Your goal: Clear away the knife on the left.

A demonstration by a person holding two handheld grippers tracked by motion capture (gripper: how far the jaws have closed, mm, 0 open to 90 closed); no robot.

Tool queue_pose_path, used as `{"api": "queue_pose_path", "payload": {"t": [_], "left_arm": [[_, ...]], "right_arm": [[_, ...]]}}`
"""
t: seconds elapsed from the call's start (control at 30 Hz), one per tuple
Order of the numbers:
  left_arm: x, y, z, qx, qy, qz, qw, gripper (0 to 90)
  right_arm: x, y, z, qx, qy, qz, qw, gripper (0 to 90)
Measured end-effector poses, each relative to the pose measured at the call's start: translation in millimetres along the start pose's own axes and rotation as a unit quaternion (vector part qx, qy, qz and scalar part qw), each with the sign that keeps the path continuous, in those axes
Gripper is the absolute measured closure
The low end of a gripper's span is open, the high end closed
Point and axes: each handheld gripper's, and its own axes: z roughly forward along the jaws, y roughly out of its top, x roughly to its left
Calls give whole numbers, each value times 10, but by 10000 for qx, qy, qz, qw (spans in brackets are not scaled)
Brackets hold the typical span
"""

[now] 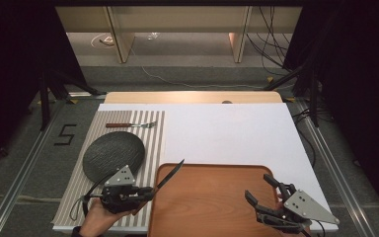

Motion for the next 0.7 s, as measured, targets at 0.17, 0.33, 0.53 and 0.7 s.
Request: {"api": "queue_pose_path", "payload": {"t": [0.17,0.33,0.53,0.7], "left_arm": [[-71,21,73,62,-117,30,9999,769],[-123,47,120,146,-174,56,9997,769],[-182,70,181,237,-235,93,9994,769],[-218,88,233,296,-310,81,9990,769]], "right_arm": [[-1,0,0,-1,0,3,10000,263],[-3,-2,3,3,-3,-6,10000,263],[-2,-2,3,4,-1,-9,10000,264],[-3,-2,2,3,-5,-9,10000,264]]}}
